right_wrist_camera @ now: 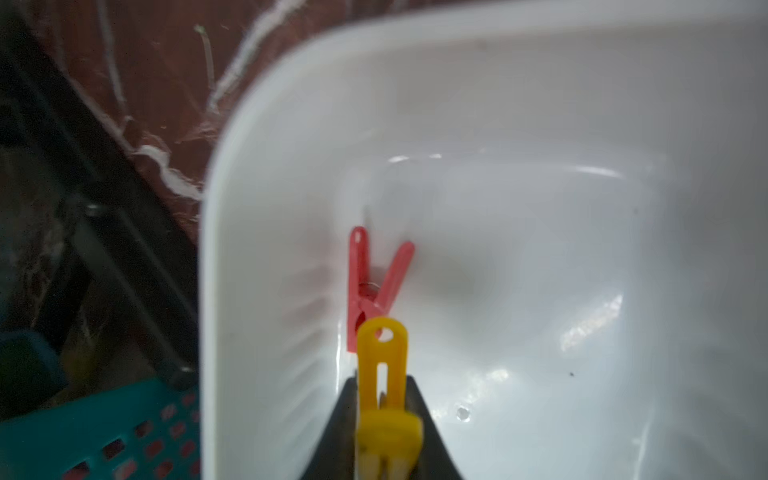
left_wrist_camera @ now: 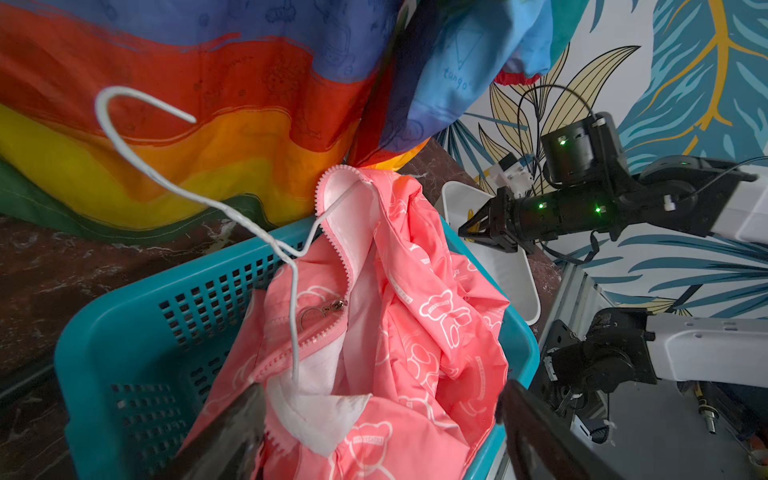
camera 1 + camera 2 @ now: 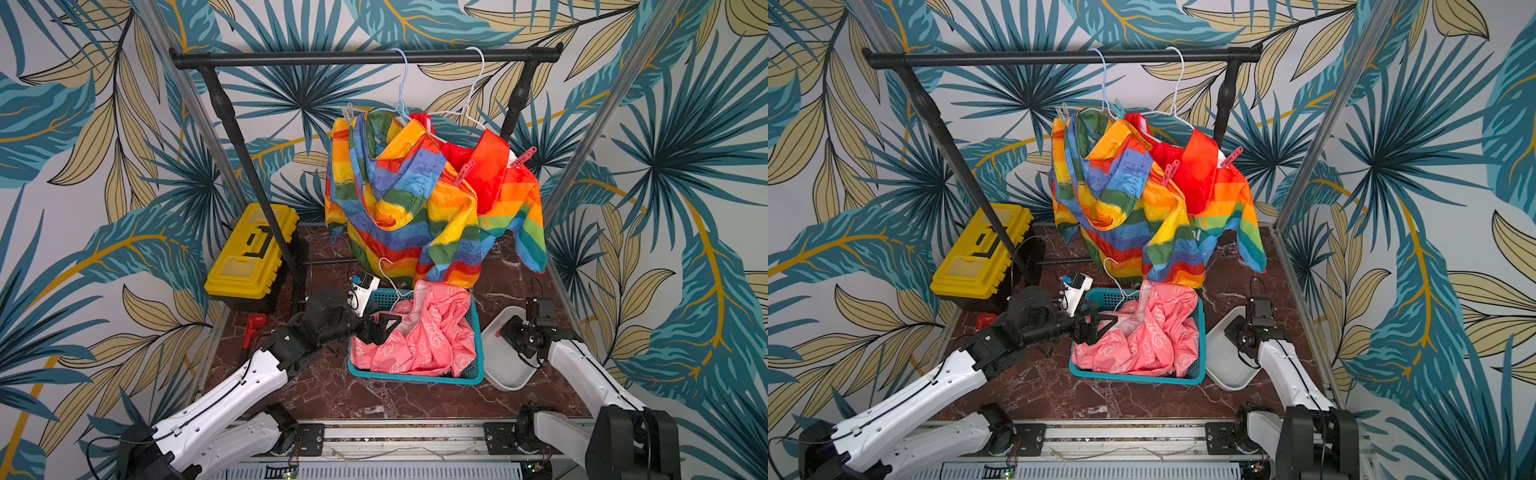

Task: Remove the clothespins securing jackets to the hanger
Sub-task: Place the clothespin in the storage box.

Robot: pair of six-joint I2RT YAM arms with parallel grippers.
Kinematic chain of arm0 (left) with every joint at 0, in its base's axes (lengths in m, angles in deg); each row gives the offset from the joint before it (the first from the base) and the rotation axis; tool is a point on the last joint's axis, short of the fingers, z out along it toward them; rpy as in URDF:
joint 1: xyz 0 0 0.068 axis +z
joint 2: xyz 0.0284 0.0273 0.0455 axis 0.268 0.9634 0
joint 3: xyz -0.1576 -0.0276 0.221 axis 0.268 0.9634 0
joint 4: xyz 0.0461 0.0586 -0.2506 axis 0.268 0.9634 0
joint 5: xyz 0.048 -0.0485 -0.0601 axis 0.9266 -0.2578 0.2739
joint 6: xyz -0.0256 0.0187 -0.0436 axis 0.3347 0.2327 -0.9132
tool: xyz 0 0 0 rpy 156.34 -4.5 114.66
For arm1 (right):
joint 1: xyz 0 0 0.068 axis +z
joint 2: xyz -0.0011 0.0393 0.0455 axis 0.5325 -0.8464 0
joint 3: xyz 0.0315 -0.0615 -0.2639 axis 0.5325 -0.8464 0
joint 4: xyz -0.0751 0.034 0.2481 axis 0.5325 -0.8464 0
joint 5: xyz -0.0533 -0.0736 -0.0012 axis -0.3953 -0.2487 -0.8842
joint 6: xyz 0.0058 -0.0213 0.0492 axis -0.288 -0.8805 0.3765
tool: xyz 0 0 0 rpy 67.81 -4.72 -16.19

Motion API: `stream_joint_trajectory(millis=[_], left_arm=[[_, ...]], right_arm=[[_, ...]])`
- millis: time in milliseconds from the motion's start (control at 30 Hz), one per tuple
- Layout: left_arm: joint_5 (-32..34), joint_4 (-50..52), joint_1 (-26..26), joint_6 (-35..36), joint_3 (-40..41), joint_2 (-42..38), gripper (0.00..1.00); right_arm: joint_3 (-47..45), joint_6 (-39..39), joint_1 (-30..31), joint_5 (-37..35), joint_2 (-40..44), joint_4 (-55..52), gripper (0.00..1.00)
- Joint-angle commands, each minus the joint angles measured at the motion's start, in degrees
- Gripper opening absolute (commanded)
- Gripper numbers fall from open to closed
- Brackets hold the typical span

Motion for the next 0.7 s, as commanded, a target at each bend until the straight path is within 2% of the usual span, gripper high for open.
stream_joint_trajectory(millis=[0, 100, 167, 233, 300, 367, 500, 600, 667], left_arm=[[1.28, -0.29, 0.26, 0.97, 0.86, -1.64, 0.90], [1.97, -0.29, 0.26, 1.01, 1.33, -1.94, 0.90], [2.14, -0.29, 0.26, 1.09, 1.34, -1.77, 0.90], [3.43, -0.29, 0.24, 1.05, 1.37, -1.84, 0.90], [5.89, -0.29, 0.34, 0.26, 1.71, -1.99, 0.91], [7.70, -0.29, 0.42, -0.01, 2.02, -2.11, 0.91], [12.40, -0.55, 0.81, -1.71, 3.89, -3.71, 0.92], [13.67, -0.55, 1.19, -2.72, 5.09, -5.19, 0.93], [14.40, -0.55, 1.18, -3.27, 5.90, -6.20, 0.93]], right_arm=[[-0.79, 3.06, -0.54, 2.78, 1.36, 3.58, 0.52], [-0.61, 2.73, -0.60, 2.00, 4.77, 1.71, 0.72], [0.43, 1.74, -0.45, 0.59, 7.56, -1.37, 0.73], [2.46, -0.38, 2.76, -3.65, 12.52, -4.71, 0.70], [6.67, -3.63, 12.83, -12.62, 18.15, -7.74, 0.62], [10.70, -6.39, 23.51, -18.85, 19.89, -7.93, 0.55], [17.70, -11.57, 43.00, -32.09, 14.99, -5.78, 0.55], [21.01, -18.64, 55.45, -35.89, 8.04, 1.14, 0.59], [24.91, -20.64, 58.08, -33.76, 1.75, 2.85, 0.64]])
